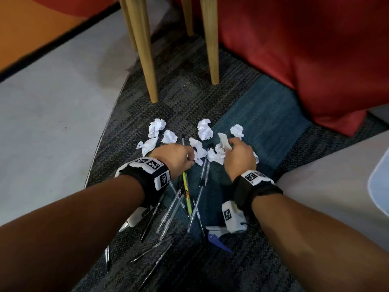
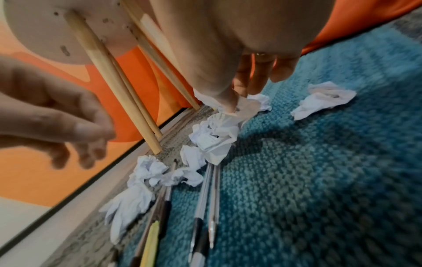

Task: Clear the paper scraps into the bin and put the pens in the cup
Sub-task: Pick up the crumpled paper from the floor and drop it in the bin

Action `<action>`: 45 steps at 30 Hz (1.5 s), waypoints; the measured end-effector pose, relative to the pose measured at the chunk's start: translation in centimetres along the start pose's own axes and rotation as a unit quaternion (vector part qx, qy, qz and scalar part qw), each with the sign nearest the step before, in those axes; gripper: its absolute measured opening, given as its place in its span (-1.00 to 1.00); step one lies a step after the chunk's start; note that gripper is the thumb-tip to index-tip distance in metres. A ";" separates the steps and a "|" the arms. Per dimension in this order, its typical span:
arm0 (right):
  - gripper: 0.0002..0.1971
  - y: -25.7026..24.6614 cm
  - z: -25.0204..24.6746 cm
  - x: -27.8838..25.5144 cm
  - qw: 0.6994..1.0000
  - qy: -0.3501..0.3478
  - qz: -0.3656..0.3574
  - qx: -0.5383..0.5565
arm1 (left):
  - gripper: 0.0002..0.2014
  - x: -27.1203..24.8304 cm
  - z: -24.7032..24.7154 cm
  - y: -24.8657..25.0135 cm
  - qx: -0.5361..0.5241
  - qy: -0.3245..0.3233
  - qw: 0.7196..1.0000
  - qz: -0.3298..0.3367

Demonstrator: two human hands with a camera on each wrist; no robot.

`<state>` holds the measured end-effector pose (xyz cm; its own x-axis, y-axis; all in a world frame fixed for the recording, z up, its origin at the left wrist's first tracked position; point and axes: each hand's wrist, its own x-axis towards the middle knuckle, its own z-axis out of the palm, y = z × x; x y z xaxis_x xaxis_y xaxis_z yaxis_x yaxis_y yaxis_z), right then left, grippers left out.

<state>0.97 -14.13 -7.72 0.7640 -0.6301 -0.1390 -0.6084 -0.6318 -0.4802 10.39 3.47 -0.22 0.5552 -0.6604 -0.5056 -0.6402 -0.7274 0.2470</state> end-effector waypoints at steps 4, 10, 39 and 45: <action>-0.69 0.0 -2.1 -2.4 0.996 0.044 0.011 0.071 | -0.74 2.6 0.5 1.3 0.007 0.017 1.000 0.026; -0.71 1.9 -5.5 -7.0 0.989 0.046 0.044 0.136 | -0.33 6.9 3.2 1.4 0.050 -0.030 0.998 0.025; -0.74 -2.2 -26.6 -15.3 0.912 0.288 -0.024 0.291 | -0.82 -4.0 -15.9 19.1 -0.207 0.202 0.913 0.287; -0.81 4.2 -30.1 -16.5 0.939 0.316 0.077 0.109 | -0.90 -5.4 -16.0 23.7 -0.232 0.200 0.886 0.348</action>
<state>-20.63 -20.02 18.63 0.3478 -0.8922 0.2882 -0.5899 -0.4472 -0.6724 0.67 -13.16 21.61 0.3151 -0.9248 0.2130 -0.6664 -0.0558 0.7435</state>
